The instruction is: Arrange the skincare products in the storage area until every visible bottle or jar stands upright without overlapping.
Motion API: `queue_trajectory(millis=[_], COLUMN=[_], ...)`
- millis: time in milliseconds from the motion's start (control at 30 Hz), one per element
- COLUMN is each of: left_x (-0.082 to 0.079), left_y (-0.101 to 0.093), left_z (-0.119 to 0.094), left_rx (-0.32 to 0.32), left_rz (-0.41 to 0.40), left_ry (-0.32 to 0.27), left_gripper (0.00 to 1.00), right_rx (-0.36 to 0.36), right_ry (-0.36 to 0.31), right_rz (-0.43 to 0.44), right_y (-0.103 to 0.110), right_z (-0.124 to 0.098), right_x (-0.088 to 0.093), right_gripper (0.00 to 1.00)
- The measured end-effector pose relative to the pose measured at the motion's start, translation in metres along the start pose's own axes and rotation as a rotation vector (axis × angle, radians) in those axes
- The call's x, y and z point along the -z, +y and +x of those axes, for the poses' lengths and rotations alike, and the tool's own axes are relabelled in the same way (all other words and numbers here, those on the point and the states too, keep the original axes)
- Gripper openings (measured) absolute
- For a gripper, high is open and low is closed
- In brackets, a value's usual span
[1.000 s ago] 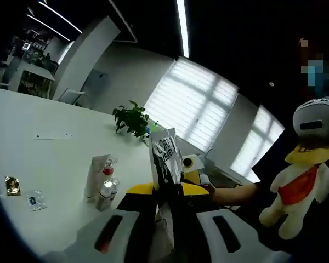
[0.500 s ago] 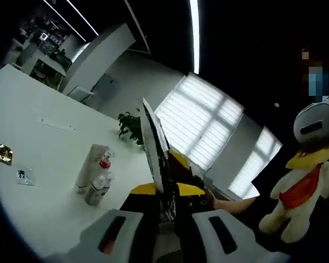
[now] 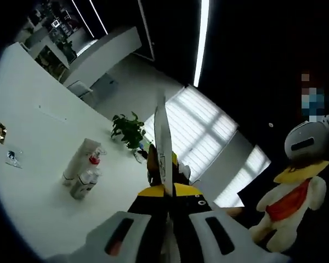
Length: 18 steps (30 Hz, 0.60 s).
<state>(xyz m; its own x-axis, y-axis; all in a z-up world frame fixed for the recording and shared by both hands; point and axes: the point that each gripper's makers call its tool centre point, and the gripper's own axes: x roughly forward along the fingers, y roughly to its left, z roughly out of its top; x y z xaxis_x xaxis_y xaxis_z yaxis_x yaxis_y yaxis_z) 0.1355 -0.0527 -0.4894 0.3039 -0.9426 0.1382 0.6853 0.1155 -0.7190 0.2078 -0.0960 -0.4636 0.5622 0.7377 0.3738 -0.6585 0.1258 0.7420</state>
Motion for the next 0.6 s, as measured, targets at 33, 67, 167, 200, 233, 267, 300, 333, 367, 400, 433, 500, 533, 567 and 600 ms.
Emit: queue_trajectory(millis=[33,67,167,200,233,267,300,333,367,400,433,500,533,567,600], left_x=[0.001,0.001,-0.002,-0.003,-0.005,-0.008,-0.009,-0.009,-0.009,-0.009,-0.007,-0.004,-0.004,-0.004,-0.003], left_y=[-0.001,-0.001,-0.002,0.002,0.004,0.007,0.010,0.012,0.013,0.014,0.016,0.023,0.025,0.027,0.029], left_z=[0.000,0.001,0.000,-0.001,-0.001,-0.002,-0.003,-0.003,-0.003,-0.003,-0.003,-0.005,-0.005,-0.005,-0.006], left_rx=[0.005,0.010,0.028,0.014,0.007,-0.004,-0.014,-0.020,-0.028,-0.032,-0.044,-0.076,-0.085,-0.095,-0.105], left_rz=[-0.006,-0.016,-0.050,-0.053,-0.054,-0.056,-0.062,-0.067,-0.067,-0.061,-0.039,-0.039,-0.042,-0.038,-0.033], left_ry=[-0.001,-0.013,-0.051,-0.067,-0.084,-0.112,-0.120,-0.122,-0.126,-0.126,-0.118,-0.099,-0.099,-0.096,-0.094], left_gripper=[0.00,0.00,0.00,0.00,0.00,0.00,0.00,0.00,0.00,0.00,0.00,0.01,0.02,0.02,0.02], right_rx=[-0.001,0.002,-0.072,-0.080,-0.073,-0.047,-0.032,-0.025,-0.029,-0.027,-0.024,0.005,0.019,0.039,0.057], right_ry=[0.005,0.014,0.000,0.000,-0.007,-0.009,-0.010,-0.010,-0.012,-0.016,-0.018,-0.004,0.002,0.008,0.013], right_rz=[-0.001,0.000,0.068,0.129,0.132,0.110,0.127,0.144,0.153,0.157,0.160,0.138,0.125,0.105,0.092], right_y=[0.000,-0.001,0.013,0.015,0.014,0.011,0.008,0.007,0.006,0.007,0.006,0.003,0.001,-0.002,-0.005], right_z=[0.001,0.003,0.006,0.007,0.009,0.010,0.012,0.012,0.013,0.013,0.014,0.016,0.016,0.016,0.016], right_x=[0.000,0.000,-0.003,-0.004,-0.005,-0.004,-0.003,-0.003,-0.003,-0.003,-0.003,0.000,0.000,0.001,0.001], right_gripper=[0.07,0.07,0.02,0.01,0.01,0.01,0.01,0.01,0.01,0.01,0.01,0.01,0.01,0.01,0.01])
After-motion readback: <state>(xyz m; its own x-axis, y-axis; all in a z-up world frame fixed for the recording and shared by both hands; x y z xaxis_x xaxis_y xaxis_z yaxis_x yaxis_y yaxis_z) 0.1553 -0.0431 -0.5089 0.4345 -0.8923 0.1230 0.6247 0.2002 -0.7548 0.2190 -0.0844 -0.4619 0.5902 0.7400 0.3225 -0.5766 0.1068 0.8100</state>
